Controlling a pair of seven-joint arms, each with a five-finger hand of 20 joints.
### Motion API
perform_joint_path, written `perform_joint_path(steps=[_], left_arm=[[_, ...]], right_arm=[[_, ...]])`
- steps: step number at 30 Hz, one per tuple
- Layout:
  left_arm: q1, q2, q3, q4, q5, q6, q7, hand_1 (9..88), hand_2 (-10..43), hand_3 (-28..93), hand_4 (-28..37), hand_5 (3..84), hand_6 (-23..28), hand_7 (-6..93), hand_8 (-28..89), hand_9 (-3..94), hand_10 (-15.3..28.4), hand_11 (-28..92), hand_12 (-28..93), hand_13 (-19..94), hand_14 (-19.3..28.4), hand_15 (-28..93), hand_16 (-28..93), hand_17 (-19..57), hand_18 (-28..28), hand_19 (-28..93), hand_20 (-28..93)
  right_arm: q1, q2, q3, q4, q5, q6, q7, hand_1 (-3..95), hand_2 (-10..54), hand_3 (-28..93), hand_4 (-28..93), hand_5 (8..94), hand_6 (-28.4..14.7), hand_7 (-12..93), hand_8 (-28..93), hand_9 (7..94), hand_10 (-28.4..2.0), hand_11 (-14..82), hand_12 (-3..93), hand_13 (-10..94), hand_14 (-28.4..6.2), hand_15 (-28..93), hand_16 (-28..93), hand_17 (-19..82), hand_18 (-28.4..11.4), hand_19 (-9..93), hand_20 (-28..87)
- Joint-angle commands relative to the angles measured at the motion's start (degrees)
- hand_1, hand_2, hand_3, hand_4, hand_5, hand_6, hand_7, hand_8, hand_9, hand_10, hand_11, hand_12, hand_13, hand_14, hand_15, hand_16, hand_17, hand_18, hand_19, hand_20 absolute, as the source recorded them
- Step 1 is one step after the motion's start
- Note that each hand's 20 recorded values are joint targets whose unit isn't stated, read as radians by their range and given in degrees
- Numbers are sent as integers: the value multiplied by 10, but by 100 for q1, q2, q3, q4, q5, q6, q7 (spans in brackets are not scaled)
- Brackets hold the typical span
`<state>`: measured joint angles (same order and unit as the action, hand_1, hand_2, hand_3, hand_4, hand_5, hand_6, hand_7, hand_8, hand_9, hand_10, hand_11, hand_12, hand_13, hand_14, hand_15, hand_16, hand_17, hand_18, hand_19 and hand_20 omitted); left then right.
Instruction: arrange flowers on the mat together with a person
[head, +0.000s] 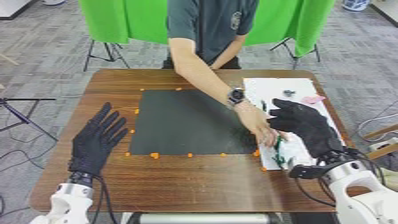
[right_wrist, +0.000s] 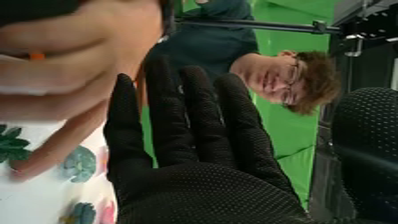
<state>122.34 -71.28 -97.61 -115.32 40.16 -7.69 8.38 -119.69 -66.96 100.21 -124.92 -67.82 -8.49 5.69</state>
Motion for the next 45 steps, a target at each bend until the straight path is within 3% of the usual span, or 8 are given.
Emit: perform_joint_path(steps=[1,7,10,13,17,25,41,45], left_arm=[[-85,33,76,53,13,-68,-24,243,-21,703,-257,281,14,146,-86,238,106,105,153,210,128,111,46,-114,214,395,72],[157,-57,8,-25,-3,-23,-25,243,-21,703,-260,282,15,145,-87,238,107,105,153,210,129,111,46,-114,213,395,73],[12,-29,75,37,-4,-38,10,242,-20,703,-261,281,15,145,-86,239,107,106,153,210,129,110,46,-113,213,394,73],[52,29,12,-4,24,-11,15,242,-19,703,-261,282,15,144,-87,239,107,106,153,210,130,112,48,-113,213,394,72],[168,-75,-8,-29,-6,8,-17,241,-19,703,-261,283,16,144,-86,239,107,107,152,211,130,113,47,-114,214,395,73],[52,-59,-7,12,16,-33,-64,238,-19,703,-263,283,16,144,-87,240,107,106,152,213,135,114,45,-114,220,396,73],[209,-88,-83,-38,84,-90,-113,238,-18,703,-266,285,18,140,-84,242,109,104,152,216,136,118,43,-115,220,398,69],[100,-40,-45,3,94,-73,-38,238,-18,703,-266,285,18,139,-84,242,109,105,152,215,137,118,42,-115,220,398,69]], right_arm=[[-20,-47,-4,9,-72,31,-51,115,71,795,-253,416,-69,132,-86,435,-159,132,207,386,-150,260,215,83,-232,463,267],[16,-90,-34,23,-157,-121,-39,116,71,793,-253,416,-70,133,-87,433,-158,132,206,386,-150,262,213,83,-232,464,267],[-11,-23,24,-2,-136,40,-87,116,72,794,-252,416,-69,134,-87,434,-159,132,206,386,-150,262,211,83,-232,464,266],[75,-55,-34,35,-145,-26,-49,116,71,796,-252,416,-70,134,-87,434,-158,132,206,386,-150,263,211,83,-232,465,266],[14,-68,-19,15,-131,-94,2,115,71,796,-253,416,-70,134,-88,433,-159,132,206,385,-150,264,210,83,-232,465,265],[85,-43,-51,30,-148,-34,1,114,73,796,-253,416,-70,133,-87,434,-159,132,206,384,-150,263,209,83,-232,464,265],[25,-46,-37,26,-159,-71,-35,117,73,795,-254,415,-69,134,-88,434,-159,133,206,384,-149,264,209,83,-232,464,265],[41,33,-1,-1,-131,2,-46,117,72,797,-253,416,-70,134,-88,434,-159,133,206,383,-149,265,209,84,-231,464,264]])
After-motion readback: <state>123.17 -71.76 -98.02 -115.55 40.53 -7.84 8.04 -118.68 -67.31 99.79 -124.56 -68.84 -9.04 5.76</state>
